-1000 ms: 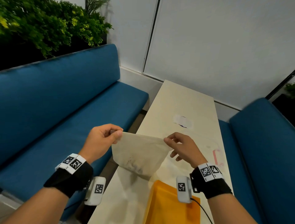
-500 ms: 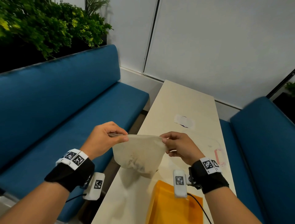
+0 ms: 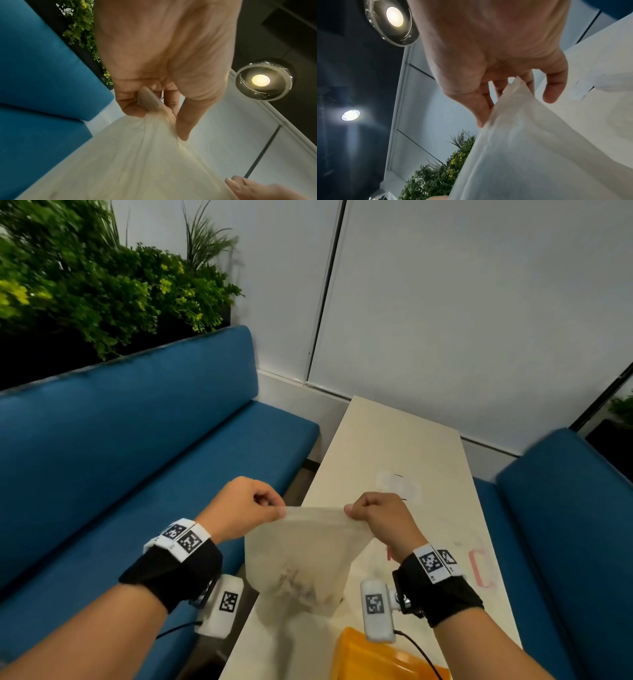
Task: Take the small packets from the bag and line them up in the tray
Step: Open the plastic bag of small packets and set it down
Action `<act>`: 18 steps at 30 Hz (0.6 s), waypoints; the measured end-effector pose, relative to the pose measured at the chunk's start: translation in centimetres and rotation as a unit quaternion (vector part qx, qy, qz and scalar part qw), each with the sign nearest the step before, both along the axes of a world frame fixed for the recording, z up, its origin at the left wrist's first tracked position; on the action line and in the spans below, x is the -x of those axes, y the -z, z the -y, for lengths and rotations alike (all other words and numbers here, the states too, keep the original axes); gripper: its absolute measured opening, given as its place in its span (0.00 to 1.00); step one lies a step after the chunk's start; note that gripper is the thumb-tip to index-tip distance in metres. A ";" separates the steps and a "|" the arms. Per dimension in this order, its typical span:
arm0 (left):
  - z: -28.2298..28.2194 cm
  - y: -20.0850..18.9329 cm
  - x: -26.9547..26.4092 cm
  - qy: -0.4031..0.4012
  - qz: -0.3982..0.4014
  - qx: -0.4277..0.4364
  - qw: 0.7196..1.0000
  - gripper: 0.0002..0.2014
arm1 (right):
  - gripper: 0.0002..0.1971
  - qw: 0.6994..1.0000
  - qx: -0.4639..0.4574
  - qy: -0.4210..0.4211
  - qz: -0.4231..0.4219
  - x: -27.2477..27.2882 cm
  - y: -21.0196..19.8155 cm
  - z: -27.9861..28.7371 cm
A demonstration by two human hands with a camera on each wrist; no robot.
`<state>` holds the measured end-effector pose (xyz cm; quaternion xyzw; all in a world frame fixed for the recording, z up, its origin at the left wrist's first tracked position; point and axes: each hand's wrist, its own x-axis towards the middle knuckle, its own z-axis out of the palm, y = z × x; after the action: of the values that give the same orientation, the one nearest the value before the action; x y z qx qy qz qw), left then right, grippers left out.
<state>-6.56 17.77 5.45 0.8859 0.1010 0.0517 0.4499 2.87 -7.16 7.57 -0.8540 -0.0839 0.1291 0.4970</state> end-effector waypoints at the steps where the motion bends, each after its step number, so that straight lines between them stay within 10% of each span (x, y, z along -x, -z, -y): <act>1: 0.0 -0.6 -0.6 -0.010 0.002 0.019 1.000 0.06 | 0.15 1.000 -0.006 0.012 0.020 -0.5 -0.3 -0.3; 9: 1.7 -7.1 -4.0 -0.122 0.091 0.256 0.955 0.03 | 0.11 0.957 0.084 0.041 0.274 -2.3 -4.9 -2.7; 18: 5.4 4.1 1.8 -0.062 0.020 -0.021 0.998 0.08 | 0.14 0.960 0.223 -0.047 0.165 4.8 4.1 2.0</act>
<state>-8.33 12.37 1.38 0.8860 0.1461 0.0993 0.4287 -1.92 -9.20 3.47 -0.9476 -0.1741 0.0252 0.2668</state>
